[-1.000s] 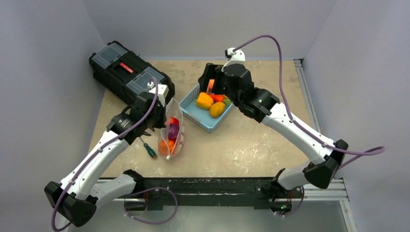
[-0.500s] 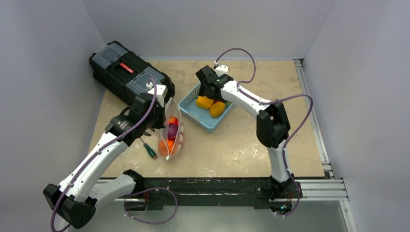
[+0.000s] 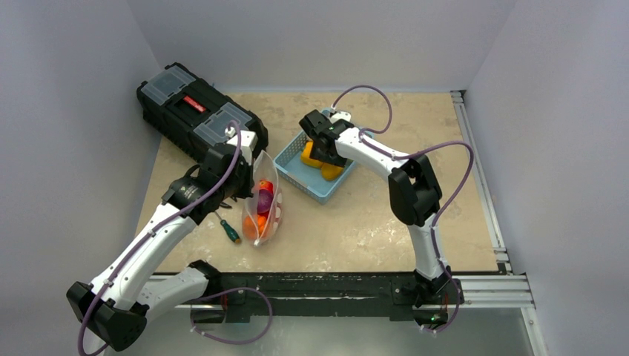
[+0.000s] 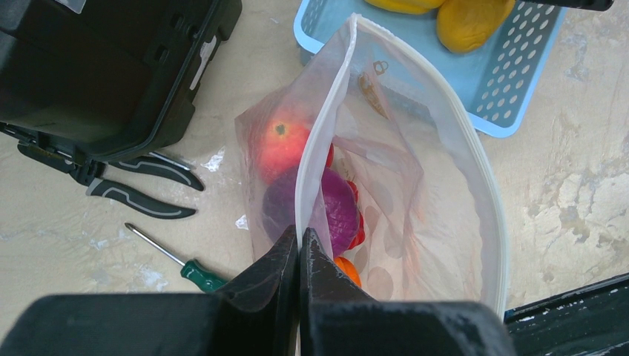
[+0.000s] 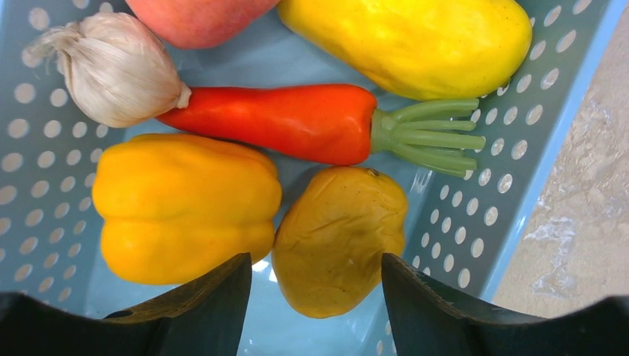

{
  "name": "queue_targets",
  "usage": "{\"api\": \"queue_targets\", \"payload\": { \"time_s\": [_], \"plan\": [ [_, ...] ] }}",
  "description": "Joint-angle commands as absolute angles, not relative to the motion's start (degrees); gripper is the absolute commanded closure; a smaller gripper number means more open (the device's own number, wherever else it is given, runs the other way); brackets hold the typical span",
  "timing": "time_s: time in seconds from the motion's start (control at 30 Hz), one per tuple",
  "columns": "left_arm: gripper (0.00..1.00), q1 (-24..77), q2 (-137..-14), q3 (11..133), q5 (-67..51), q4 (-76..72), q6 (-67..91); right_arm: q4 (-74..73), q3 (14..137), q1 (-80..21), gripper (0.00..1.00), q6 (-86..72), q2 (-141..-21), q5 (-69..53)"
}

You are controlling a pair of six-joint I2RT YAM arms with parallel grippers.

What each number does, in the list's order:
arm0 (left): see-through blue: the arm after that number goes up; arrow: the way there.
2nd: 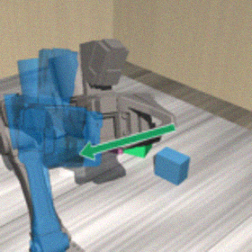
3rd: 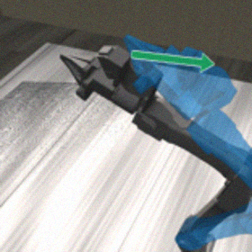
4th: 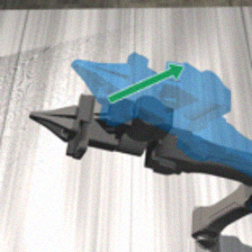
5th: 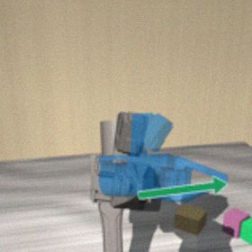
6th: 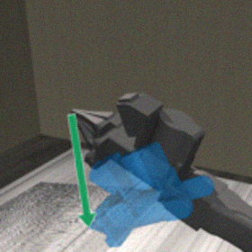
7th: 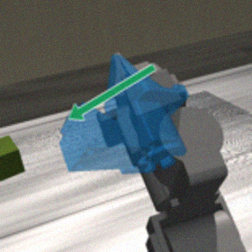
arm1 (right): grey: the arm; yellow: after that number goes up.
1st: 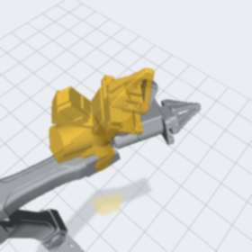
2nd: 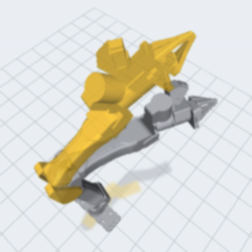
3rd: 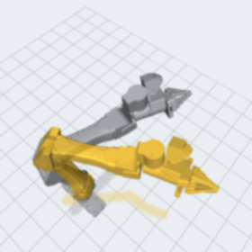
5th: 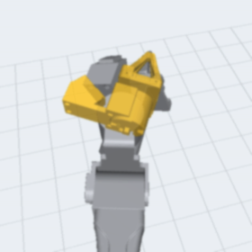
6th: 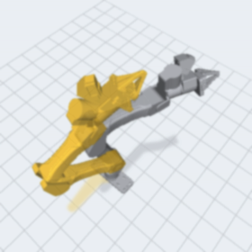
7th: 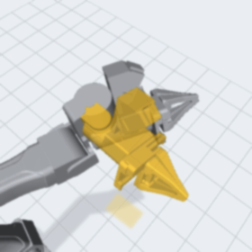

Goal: Place the food in the zip-top bag and seal the zipper
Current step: Pick up the fake vegetable from the bin.

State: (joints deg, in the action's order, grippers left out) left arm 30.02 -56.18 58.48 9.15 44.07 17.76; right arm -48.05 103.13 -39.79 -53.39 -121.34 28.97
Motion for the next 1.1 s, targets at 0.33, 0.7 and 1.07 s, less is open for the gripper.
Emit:
{"api": "queue_targets", "payload": {
  "time_s": [0.33, 0.7, 1.07],
  "plan": [
    [1.00, 29.76, -56.12, 58.18, 8.88, 42.53, 16.68, -45.40, 98.60, -39.58, 0.33, -54.14, -122.29, 32.00],
    [1.00, 29.78, -56.83, 58.17, 8.92, 42.58, 16.68, -44.66, 99.32, -39.55, 0.48, -50.28, -120.00, 30.86],
    [1.00, 29.74, -56.88, 58.36, 9.55, 42.80, 16.95, -35.68, 91.72, -39.58, 0.99, -43.29, -105.90, 25.85]
  ]
}}
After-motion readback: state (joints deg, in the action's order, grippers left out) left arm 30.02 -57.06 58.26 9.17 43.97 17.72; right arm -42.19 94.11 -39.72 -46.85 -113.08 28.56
